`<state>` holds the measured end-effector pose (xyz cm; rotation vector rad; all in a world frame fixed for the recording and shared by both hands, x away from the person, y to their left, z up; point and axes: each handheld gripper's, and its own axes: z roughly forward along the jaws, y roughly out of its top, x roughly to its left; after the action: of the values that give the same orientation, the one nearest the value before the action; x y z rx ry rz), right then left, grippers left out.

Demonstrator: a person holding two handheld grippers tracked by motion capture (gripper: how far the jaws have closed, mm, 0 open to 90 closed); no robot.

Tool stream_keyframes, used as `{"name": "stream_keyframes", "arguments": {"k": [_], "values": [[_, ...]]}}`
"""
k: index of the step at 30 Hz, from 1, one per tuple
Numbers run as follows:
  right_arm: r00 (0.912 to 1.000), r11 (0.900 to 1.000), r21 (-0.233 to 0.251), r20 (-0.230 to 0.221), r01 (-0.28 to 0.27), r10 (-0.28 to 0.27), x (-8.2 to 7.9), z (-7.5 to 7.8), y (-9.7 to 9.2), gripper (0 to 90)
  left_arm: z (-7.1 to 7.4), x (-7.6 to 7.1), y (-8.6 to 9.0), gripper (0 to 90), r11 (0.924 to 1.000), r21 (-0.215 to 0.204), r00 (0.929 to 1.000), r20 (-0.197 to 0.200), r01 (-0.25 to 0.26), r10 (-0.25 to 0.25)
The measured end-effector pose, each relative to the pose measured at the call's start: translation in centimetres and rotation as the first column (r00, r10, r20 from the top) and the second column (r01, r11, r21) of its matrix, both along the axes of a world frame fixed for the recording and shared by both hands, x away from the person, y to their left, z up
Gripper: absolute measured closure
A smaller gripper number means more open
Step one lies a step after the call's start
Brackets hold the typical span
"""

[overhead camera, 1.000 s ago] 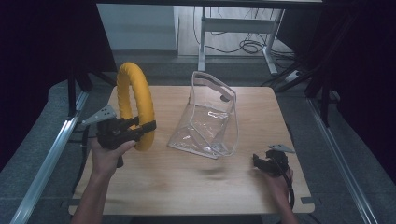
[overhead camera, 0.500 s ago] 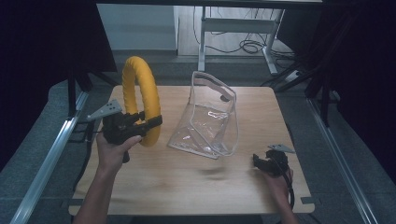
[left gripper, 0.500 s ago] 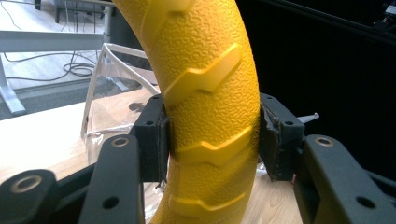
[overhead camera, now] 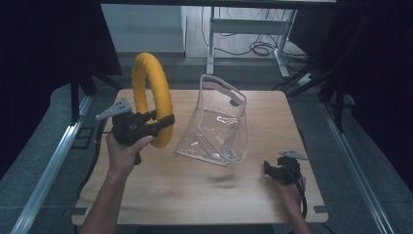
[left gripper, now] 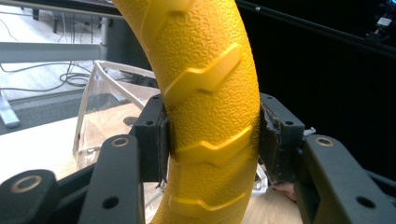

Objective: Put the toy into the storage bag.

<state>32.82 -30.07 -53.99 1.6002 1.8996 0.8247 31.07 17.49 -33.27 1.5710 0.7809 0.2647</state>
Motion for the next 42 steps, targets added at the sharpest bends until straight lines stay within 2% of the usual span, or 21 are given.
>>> {"name": "stream_keyframes", "arguments": {"k": [25, 42], "values": [[1.0000, 1.0000, -0.001, 0.000, 0.001, -0.001, 0.0, 0.0, 0.0, 21.8, 1.6, 0.8, -2.0, 50.8, 0.9996, -0.017, 0.9990, 0.040, 0.022, -0.021], [1.0000, 1.0000, -0.001, -0.001, 0.001, -0.001, 0.0, 0.0, 0.0, 21.8, 3.3, 1.0, -3.9, 50.7, 0.9991, -0.024, 0.9968, 0.072, 0.036, -0.035]]}}
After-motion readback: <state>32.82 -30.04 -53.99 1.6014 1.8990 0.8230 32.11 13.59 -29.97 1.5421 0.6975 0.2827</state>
